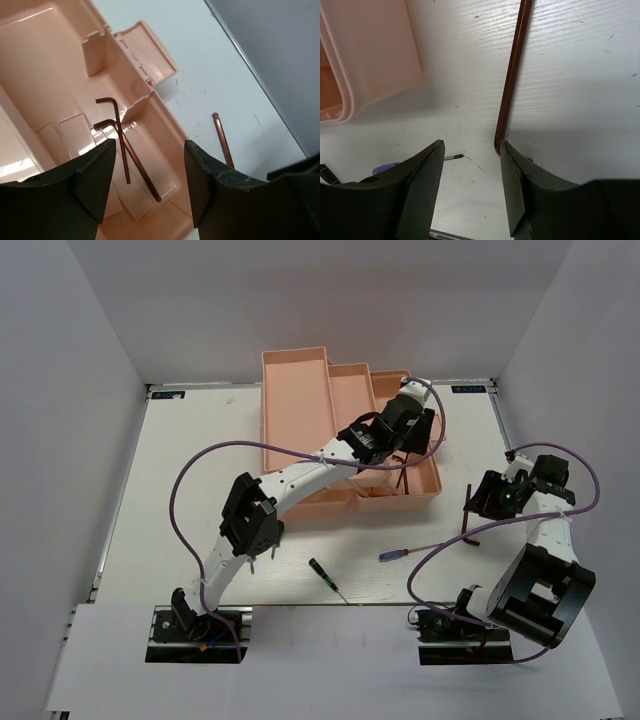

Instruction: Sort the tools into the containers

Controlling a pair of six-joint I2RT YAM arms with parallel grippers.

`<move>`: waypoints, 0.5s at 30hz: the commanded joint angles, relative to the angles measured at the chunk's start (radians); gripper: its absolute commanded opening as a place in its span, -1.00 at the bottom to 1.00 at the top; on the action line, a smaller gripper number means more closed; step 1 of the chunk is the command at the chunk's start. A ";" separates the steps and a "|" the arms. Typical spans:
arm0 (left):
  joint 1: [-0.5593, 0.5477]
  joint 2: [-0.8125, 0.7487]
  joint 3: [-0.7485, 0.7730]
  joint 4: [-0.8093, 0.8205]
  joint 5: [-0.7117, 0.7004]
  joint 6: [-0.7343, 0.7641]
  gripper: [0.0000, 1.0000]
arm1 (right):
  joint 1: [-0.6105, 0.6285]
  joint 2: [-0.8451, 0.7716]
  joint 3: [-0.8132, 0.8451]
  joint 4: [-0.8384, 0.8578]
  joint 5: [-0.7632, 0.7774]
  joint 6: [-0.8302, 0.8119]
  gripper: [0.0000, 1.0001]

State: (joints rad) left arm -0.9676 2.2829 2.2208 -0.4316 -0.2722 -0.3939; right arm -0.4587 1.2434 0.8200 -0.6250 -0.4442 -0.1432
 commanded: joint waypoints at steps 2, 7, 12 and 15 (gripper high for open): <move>-0.014 -0.155 -0.033 0.001 0.100 0.100 0.30 | -0.005 0.014 -0.007 0.047 0.035 -0.038 0.10; -0.026 -0.452 -0.434 0.010 0.136 0.177 -0.38 | 0.000 0.082 0.013 0.059 0.079 -0.050 0.10; -0.026 -0.906 -0.867 0.072 0.134 0.207 -0.03 | 0.008 0.140 0.037 0.093 0.101 -0.032 0.07; -0.026 -1.061 -1.067 0.082 0.200 0.217 0.52 | 0.023 0.191 0.051 0.106 0.105 -0.015 0.04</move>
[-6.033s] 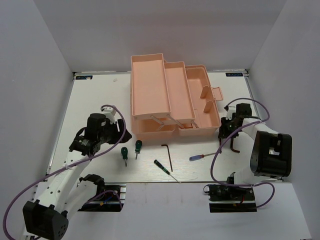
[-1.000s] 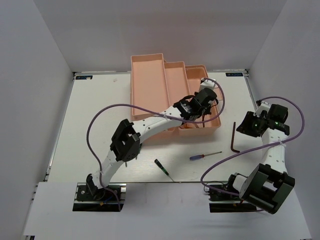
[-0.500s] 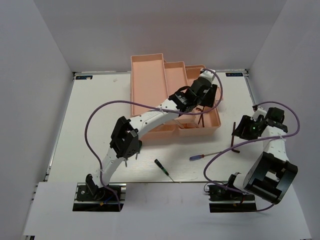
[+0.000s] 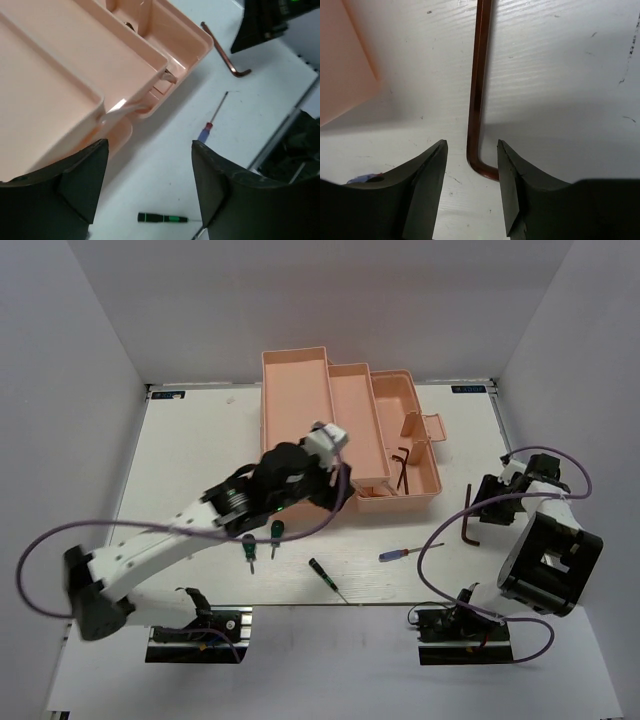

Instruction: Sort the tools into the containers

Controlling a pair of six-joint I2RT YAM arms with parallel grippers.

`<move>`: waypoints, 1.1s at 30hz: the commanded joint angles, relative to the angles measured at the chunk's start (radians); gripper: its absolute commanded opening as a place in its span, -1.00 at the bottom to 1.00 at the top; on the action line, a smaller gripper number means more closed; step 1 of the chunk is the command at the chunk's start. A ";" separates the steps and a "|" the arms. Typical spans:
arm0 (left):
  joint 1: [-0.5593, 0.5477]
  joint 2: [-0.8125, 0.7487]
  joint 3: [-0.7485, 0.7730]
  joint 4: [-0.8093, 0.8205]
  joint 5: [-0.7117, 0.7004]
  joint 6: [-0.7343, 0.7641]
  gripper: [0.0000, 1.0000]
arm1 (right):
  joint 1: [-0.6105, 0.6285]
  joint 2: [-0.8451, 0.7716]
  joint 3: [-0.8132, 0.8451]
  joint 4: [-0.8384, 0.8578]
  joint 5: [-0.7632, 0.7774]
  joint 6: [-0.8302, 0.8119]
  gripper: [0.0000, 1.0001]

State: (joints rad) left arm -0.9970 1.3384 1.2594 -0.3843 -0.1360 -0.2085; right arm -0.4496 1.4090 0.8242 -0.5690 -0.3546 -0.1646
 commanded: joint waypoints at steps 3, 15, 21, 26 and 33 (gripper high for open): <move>0.003 -0.255 -0.205 -0.040 0.092 0.052 0.62 | 0.046 0.062 0.062 0.063 0.040 0.016 0.01; 0.003 -0.458 -0.350 -0.125 0.012 0.070 0.67 | 0.219 0.134 0.055 0.113 0.276 0.068 -0.08; 0.003 -0.469 -0.361 -0.125 0.003 0.070 0.70 | 0.253 0.157 0.024 0.132 0.424 0.071 -0.19; 0.003 -0.469 -0.370 -0.125 -0.007 0.070 0.70 | 0.250 0.174 0.029 0.089 0.391 0.074 -0.84; 0.003 -0.392 -0.390 -0.100 0.140 0.080 0.70 | 0.241 0.009 0.073 0.014 0.247 0.034 -1.00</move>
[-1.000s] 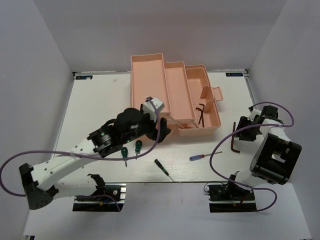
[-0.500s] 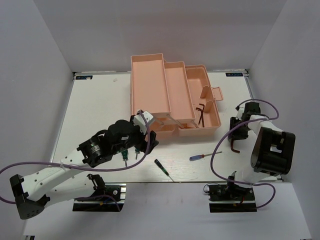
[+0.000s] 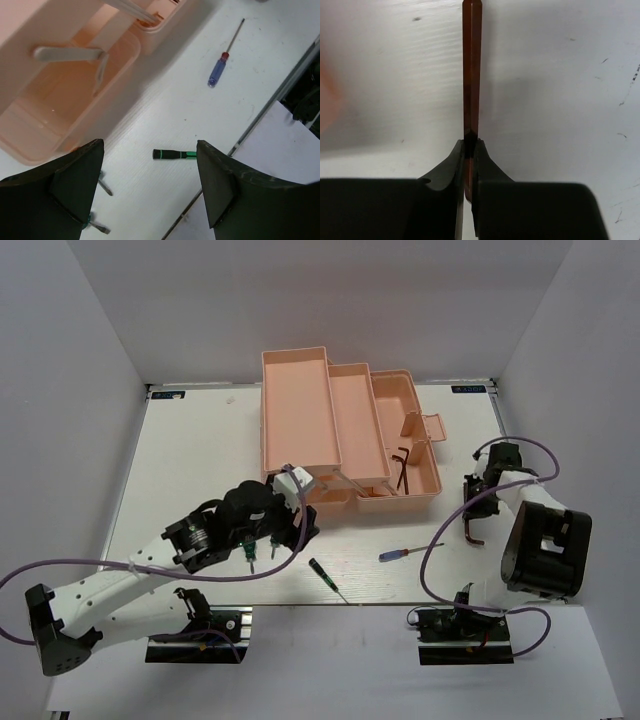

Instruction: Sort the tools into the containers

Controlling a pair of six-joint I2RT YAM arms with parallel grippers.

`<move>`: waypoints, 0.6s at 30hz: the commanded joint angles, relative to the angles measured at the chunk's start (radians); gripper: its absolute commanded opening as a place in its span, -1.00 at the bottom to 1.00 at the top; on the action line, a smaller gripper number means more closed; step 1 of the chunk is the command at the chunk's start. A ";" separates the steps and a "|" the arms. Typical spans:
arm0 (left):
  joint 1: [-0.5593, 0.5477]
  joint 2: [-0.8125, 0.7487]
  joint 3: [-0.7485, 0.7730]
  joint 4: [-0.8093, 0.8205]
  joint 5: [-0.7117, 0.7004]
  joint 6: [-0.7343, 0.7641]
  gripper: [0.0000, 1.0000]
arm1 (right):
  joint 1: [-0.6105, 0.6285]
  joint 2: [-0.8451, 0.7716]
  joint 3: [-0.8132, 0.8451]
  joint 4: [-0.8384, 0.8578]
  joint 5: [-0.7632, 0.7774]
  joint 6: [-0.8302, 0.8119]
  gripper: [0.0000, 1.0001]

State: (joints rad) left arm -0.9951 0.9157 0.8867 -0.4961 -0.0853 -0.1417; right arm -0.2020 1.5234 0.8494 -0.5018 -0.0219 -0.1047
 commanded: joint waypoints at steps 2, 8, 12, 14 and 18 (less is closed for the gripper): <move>0.001 0.060 -0.017 0.020 0.113 0.004 0.62 | -0.007 -0.213 0.094 -0.078 -0.127 -0.076 -1.00; -0.020 0.170 -0.017 -0.068 0.067 -0.162 0.23 | 0.006 -0.328 0.305 -0.194 -0.427 -0.138 -1.00; -0.042 0.222 0.026 -0.195 -0.054 -0.307 0.13 | 0.094 -0.229 0.434 -0.227 -0.607 -0.087 -1.00; -0.056 0.247 0.037 -0.257 -0.094 -0.392 0.13 | 0.151 -0.155 0.509 -0.225 -0.612 -0.043 -1.00; -0.106 0.267 -0.004 -0.242 -0.117 -0.533 0.23 | 0.253 0.016 0.557 -0.117 -0.511 0.066 -1.00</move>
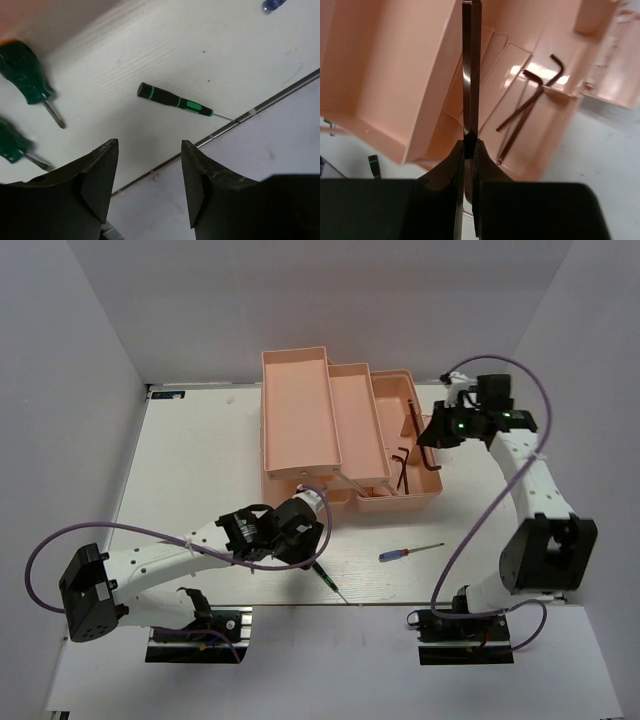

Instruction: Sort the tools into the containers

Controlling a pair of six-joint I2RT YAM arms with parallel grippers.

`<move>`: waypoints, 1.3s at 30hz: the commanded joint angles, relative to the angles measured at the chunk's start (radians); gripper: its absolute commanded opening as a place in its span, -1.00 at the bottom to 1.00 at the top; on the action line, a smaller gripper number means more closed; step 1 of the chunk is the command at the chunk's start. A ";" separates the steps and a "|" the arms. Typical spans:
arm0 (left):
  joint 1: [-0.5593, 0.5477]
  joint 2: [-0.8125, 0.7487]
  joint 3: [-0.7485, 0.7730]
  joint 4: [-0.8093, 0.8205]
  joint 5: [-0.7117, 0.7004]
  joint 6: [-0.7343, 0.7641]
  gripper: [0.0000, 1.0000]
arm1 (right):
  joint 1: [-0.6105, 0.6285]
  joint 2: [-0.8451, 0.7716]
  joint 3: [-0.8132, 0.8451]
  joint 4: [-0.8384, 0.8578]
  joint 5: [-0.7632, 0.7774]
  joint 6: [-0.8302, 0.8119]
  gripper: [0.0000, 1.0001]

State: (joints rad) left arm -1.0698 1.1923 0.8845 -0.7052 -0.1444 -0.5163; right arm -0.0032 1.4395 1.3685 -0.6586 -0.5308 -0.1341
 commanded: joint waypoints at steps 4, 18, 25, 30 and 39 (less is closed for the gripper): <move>-0.070 0.010 -0.027 0.038 -0.043 -0.283 0.46 | 0.112 0.217 0.125 0.071 0.071 0.192 -1.00; -0.200 0.288 0.028 0.063 -0.139 -0.675 0.52 | 0.120 0.012 -0.075 0.178 0.121 0.151 0.09; -0.220 0.364 0.074 0.046 -0.291 -0.794 0.49 | 0.097 -0.189 -0.337 0.162 0.055 0.050 0.09; -0.229 0.467 0.109 0.036 -0.334 -0.840 0.47 | 0.083 -0.292 -0.474 0.142 0.002 -0.007 0.09; -0.239 0.543 0.093 0.033 -0.343 -0.909 0.01 | 0.048 -0.382 -0.531 0.048 -0.040 -0.171 0.09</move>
State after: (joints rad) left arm -1.2968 1.7058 1.0061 -0.6727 -0.4736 -1.3731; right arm 0.0601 1.0943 0.8524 -0.5755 -0.5179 -0.2005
